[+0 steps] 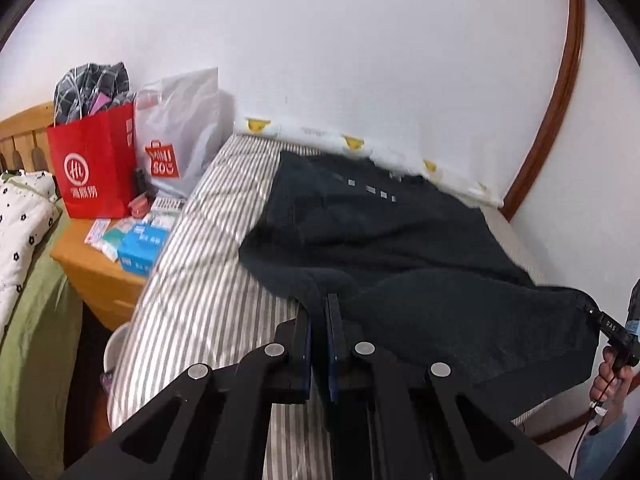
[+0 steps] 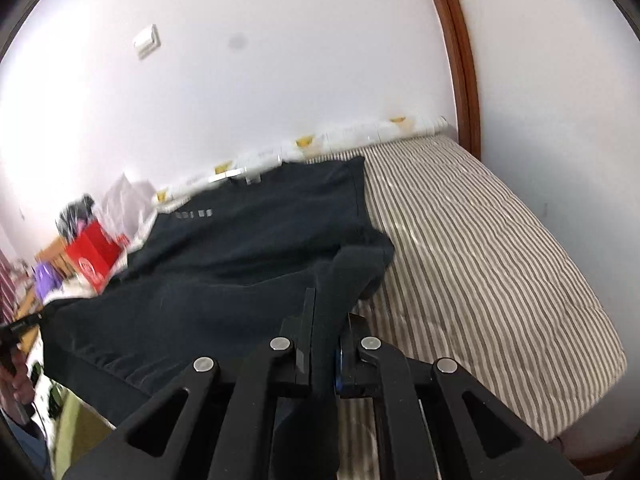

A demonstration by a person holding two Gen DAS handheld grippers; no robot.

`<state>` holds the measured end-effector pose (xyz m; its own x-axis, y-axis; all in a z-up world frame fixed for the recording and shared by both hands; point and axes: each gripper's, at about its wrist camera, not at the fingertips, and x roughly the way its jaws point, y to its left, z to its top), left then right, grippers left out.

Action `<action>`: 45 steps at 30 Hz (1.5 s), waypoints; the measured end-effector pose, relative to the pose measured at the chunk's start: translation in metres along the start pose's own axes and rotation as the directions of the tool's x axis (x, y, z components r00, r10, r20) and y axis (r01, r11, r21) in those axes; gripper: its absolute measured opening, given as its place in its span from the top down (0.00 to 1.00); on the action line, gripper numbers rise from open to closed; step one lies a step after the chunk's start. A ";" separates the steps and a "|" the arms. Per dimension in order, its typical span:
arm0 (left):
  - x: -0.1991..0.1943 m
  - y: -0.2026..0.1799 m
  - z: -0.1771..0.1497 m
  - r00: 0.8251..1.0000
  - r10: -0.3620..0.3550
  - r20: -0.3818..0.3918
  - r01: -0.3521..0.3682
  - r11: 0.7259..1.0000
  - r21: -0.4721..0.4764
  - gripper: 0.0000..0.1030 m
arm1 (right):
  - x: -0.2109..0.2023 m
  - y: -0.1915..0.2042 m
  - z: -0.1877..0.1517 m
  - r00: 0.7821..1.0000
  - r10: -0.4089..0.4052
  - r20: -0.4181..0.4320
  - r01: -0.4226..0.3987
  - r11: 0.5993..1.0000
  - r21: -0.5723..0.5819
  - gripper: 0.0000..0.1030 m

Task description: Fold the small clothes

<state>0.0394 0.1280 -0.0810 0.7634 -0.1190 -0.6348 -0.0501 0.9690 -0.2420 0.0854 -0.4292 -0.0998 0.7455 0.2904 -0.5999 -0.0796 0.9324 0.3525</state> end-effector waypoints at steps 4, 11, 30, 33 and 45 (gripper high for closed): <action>0.014 -0.003 0.029 0.999 0.001 0.034 -0.002 1.000 0.007 0.94 | 0.017 0.002 0.028 1.000 -0.001 0.019 0.001 1.000 0.017 0.94; 0.065 -0.018 0.078 0.998 0.043 0.052 -0.047 0.996 0.079 0.94 | 0.059 0.012 0.078 1.000 -0.006 0.021 0.005 1.000 0.006 0.94; 0.227 0.017 0.122 0.982 0.130 -0.133 -0.128 0.991 0.028 0.94 | 0.246 -0.018 0.121 0.980 -0.071 -0.187 0.085 0.994 0.069 0.94; 0.238 0.021 0.120 0.980 0.125 -0.153 -0.123 0.992 0.022 0.94 | 0.264 -0.024 0.117 0.974 -0.068 -0.216 0.089 0.992 0.089 0.94; 0.238 0.019 0.119 0.975 0.118 -0.188 -0.117 0.993 0.018 0.79 | 0.250 -0.022 0.113 0.957 -0.060 -0.285 0.081 0.995 0.061 0.70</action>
<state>0.2967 0.1439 -0.1500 0.6171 -0.0427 -0.7857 -0.1272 0.9800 -0.1531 0.3487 -0.4009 -0.1763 0.5295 0.2828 -0.7998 0.0213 0.9381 0.3458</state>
